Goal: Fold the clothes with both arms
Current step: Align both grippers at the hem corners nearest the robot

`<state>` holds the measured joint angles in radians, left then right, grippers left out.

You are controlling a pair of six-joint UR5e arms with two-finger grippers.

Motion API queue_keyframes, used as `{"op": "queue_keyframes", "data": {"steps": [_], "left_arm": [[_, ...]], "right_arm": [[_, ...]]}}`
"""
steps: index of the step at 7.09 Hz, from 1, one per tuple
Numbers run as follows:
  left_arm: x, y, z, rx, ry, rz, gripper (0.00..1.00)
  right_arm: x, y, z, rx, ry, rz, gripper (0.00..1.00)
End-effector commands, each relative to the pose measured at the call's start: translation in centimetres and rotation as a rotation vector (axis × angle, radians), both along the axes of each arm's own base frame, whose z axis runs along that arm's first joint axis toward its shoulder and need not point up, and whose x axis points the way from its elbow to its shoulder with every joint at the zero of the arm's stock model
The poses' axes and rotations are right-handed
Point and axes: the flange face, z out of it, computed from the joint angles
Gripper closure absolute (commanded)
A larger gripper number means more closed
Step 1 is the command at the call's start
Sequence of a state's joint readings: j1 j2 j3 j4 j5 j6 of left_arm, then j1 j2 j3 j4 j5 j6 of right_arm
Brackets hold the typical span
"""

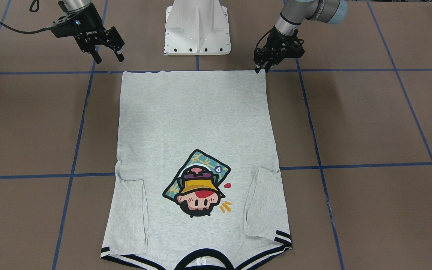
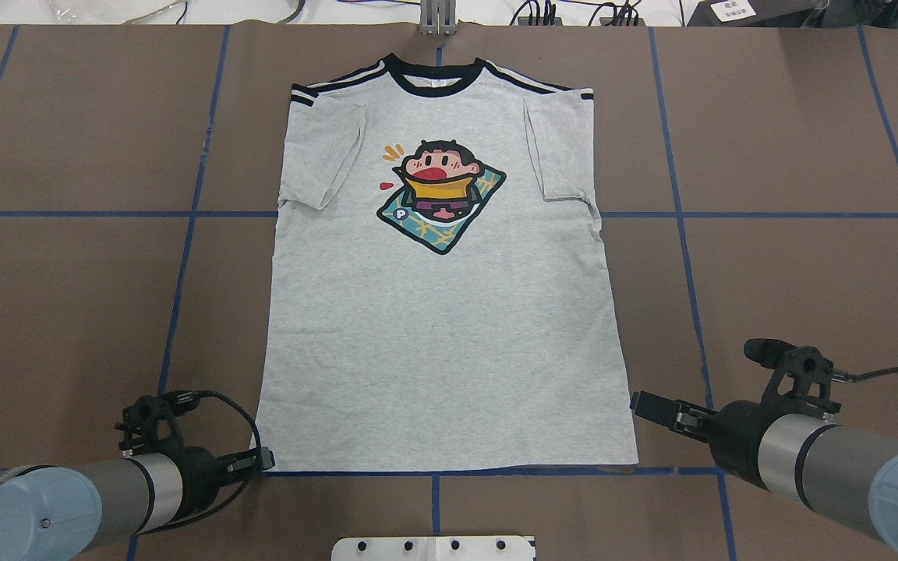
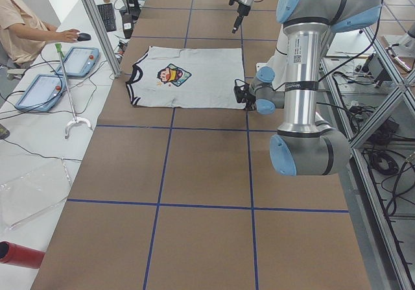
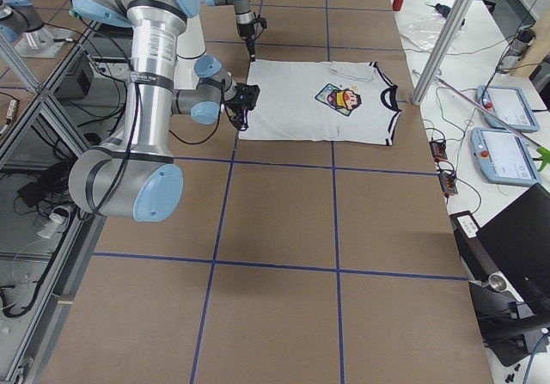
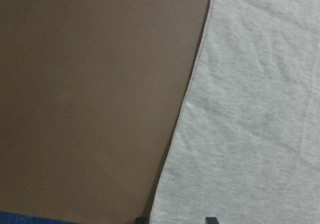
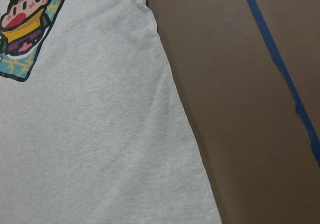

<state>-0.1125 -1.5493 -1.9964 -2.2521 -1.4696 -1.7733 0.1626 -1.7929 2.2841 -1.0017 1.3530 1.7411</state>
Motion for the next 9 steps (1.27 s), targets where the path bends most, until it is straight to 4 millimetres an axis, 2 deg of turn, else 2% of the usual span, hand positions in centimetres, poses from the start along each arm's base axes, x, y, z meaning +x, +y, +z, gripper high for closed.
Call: {"op": "queue_keyframes", "data": {"steps": [1, 2, 3, 4, 7, 8, 9], "left_arm": [[0.05, -0.06, 0.18, 0.000, -0.004, -0.001, 0.54], [0.12, 0.01, 0.11, 0.000, -0.002, 0.000, 0.55], [0.22, -0.08, -0.04, 0.000, 0.001, -0.001, 0.73], [0.25, -0.01, -0.04, 0.000, 0.001, 0.000, 0.81], [0.16, -0.07, -0.04, 0.000, 0.001, -0.001, 0.82], [0.09, -0.06, -0.04, 0.001, 0.000, 0.000, 0.95], [0.00, -0.05, -0.27, 0.002, 0.005, 0.000, 1.00]], "right_arm": [[0.01, 0.00, -0.12, 0.000, -0.003, 0.000, 0.03], [-0.02, 0.00, -0.05, 0.000, -0.001, 0.000, 0.02], [-0.02, 0.00, -0.07, 0.000, -0.003, 0.000, 0.02], [0.01, -0.01, 0.01, 0.001, 0.000, 0.001, 0.02], [-0.02, 0.00, -0.05, 0.000, -0.001, 0.000, 0.02], [-0.02, 0.04, 0.01, 0.001, 0.000, 0.000, 0.02], [-0.05, 0.04, 0.08, 0.000, 0.002, 0.000, 0.02]]}}
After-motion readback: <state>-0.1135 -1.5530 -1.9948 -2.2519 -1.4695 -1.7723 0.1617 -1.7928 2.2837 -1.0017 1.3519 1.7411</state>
